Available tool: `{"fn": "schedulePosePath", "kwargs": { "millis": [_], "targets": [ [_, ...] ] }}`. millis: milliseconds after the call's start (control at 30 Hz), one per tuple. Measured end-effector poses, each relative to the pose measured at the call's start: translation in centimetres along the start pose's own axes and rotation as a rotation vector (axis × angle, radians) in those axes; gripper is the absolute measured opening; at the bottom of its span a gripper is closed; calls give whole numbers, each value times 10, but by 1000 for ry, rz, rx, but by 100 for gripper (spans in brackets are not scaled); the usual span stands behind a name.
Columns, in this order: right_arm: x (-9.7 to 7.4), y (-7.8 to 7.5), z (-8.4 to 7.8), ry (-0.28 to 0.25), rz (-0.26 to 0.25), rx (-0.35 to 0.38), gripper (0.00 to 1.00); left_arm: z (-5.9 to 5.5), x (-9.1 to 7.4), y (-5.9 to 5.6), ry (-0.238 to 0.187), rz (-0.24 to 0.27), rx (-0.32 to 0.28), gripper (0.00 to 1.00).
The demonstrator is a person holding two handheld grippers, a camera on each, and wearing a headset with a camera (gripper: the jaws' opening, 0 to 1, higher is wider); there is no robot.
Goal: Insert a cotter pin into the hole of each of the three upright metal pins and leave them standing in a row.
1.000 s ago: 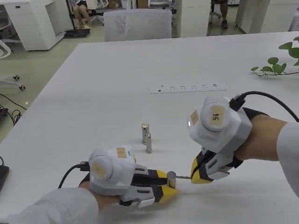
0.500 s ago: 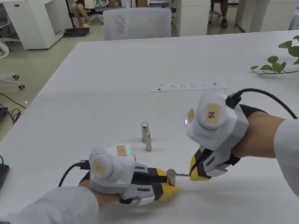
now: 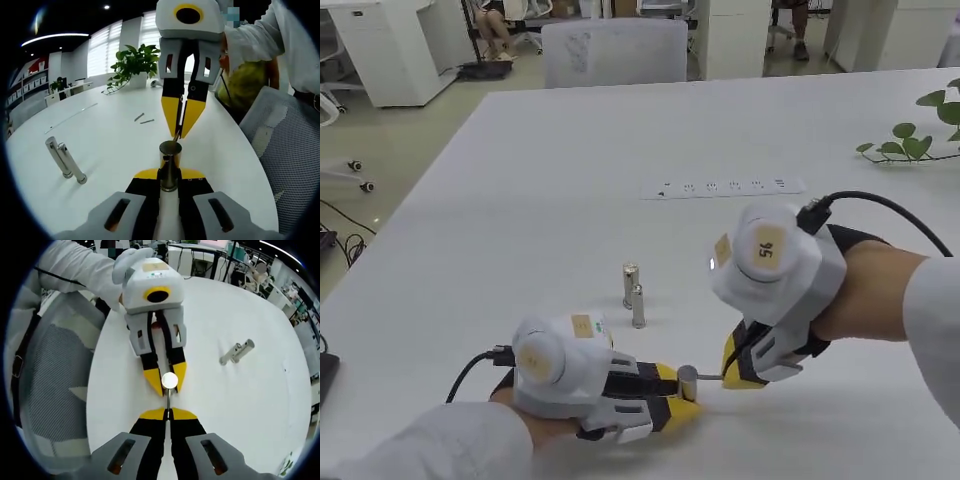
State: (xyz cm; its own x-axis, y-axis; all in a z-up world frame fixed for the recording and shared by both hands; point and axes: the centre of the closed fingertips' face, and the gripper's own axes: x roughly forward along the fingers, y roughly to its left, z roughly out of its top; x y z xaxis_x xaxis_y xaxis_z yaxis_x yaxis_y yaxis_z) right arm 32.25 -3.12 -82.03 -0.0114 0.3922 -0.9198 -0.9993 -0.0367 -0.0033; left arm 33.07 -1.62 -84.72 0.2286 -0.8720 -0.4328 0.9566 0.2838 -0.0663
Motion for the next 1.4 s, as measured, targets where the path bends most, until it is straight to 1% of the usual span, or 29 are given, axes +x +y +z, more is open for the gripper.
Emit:
{"fn": "schedulePosePath", "kwargs": {
  "millis": [200, 800, 933, 1133, 1233, 1300, 1400],
  "targets": [
    [3, -1, 3, 3, 0, -1, 3, 0, 0, 0, 1, 0, 1, 11],
    [9, 0, 18, 0, -6, -41, 4, 1, 1, -1, -1, -2, 0, 11],
    [13, -2, 21, 3, -6, -41, 4, 0, 1, -1, -2, -4, 0, 11],
    [13, -3, 22, 12, 2, -51, 5, 1, 1, -1, -6, -4, -4, 11],
    [12, -2, 22, 6, 5, -62, 6, 1, 1, -1, -6, -5, -3, 11],
    [11, -3, 24, -11, 3, -51, 9, 1, 1, -1, -5, -5, -1, 11],
    [9, -4, 24, -13, -7, -51, 12, 1, 1, -1, -5, -5, -1, 11]
  ]
}}
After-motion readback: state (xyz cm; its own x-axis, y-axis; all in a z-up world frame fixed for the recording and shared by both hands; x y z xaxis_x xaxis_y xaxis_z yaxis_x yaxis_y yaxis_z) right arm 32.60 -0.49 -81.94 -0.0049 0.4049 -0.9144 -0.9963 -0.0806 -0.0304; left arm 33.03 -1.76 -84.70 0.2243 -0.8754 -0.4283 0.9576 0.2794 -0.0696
